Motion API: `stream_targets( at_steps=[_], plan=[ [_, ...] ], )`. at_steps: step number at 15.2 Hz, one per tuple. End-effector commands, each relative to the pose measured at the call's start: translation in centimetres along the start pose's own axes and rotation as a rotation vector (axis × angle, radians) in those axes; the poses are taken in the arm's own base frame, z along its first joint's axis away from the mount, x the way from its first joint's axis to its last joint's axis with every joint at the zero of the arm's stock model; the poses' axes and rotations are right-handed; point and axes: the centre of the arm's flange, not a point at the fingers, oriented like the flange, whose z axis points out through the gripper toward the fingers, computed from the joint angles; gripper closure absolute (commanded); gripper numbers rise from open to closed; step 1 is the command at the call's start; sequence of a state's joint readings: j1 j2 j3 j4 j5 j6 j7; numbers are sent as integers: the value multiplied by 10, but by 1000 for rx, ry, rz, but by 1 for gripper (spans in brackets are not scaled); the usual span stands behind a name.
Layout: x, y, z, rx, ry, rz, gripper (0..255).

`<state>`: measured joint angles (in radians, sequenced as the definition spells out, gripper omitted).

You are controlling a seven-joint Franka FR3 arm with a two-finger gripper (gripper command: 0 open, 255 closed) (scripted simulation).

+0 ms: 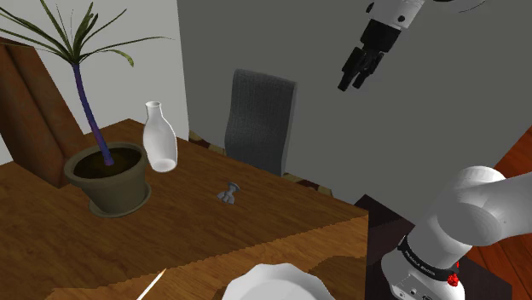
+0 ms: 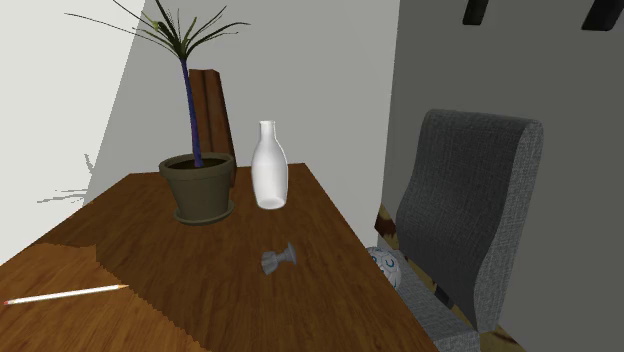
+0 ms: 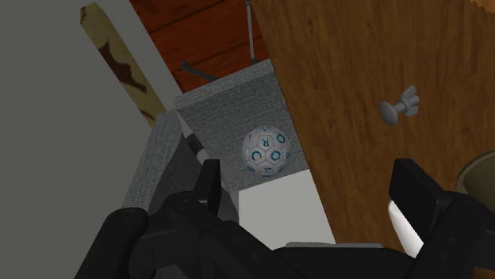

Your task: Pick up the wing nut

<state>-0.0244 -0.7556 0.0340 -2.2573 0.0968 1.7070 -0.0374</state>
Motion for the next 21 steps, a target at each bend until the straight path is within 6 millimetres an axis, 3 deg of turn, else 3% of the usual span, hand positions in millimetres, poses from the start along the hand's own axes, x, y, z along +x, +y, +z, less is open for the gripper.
stream_targets(
  at_steps=[1,21],
  plan=[
    [0,0,0,0,0,0,0],
    [39,-175,207,-96,-7,160,0]
  ],
)
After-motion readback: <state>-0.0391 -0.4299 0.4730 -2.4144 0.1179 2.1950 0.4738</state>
